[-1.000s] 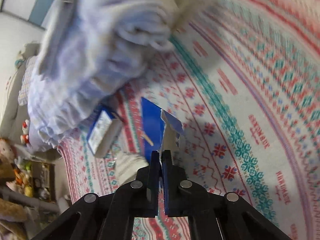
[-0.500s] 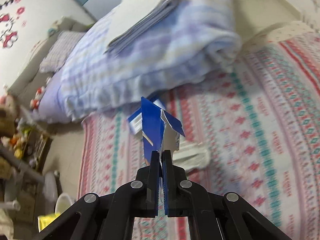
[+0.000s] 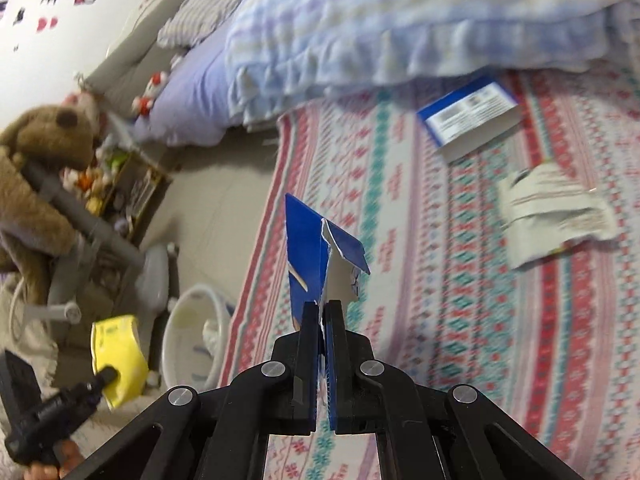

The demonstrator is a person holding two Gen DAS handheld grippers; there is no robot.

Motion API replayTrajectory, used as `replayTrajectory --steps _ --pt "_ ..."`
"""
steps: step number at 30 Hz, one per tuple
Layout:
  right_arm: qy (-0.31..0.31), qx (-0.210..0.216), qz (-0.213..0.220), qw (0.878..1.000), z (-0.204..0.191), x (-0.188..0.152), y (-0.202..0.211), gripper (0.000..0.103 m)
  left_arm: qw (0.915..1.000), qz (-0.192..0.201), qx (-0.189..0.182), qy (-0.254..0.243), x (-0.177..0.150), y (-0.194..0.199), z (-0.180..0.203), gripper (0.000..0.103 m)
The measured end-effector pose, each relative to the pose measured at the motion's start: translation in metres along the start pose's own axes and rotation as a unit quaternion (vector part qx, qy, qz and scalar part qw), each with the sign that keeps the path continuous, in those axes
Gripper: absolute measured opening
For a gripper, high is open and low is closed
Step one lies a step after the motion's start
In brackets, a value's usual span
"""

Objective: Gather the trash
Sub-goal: 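Carry the cup and blue card to the white bin and open both tools over it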

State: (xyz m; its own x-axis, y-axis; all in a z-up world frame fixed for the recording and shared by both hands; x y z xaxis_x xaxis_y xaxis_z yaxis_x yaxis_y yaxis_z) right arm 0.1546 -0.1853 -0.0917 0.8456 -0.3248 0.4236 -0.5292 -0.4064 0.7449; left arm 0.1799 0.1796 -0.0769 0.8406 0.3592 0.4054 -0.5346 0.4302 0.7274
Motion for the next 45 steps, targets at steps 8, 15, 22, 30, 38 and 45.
replayTrajectory --steps 8,15,22,30,38,45 --pt "0.048 0.023 -0.026 0.998 -0.045 -0.024 -0.026 0.002 0.9998 0.003 0.017 0.014 0.007 -0.004 -0.033 0.017" --pt "0.084 0.044 -0.043 0.995 -0.096 -0.043 -0.055 0.002 0.9994 0.007 0.011 0.031 0.020 -0.005 -0.050 0.017" --pt "0.112 0.071 -0.062 0.989 -0.166 -0.064 -0.094 0.002 0.9990 0.023 0.009 0.036 0.029 0.000 -0.061 0.017" --pt "0.155 0.074 -0.094 0.981 -0.238 -0.093 -0.163 0.005 0.9983 0.040 0.014 0.040 0.036 0.007 -0.073 0.017" --pt "0.162 0.054 -0.151 0.974 -0.236 -0.121 -0.211 0.042 0.9981 0.042 0.024 0.038 0.042 0.001 -0.077 0.017" --pt "0.129 0.034 -0.117 0.984 -0.198 -0.092 -0.189 0.042 0.9991 0.017 0.029 0.027 0.038 -0.023 -0.070 0.017"
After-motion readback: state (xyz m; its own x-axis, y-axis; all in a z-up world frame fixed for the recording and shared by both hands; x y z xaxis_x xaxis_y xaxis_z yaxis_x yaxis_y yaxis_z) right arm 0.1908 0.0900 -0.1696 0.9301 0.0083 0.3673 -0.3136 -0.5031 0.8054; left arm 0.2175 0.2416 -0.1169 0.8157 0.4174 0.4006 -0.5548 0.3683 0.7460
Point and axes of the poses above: each gripper's, at about its wrist camera, not at the fingertips, and y roughly against the way its jaws point, z to its right, x to its top, the point moved 9 cm from there along -y, roughly the way its jaws point, and after that the axes turned 6 degrees about -x, right-handed, at the moved point
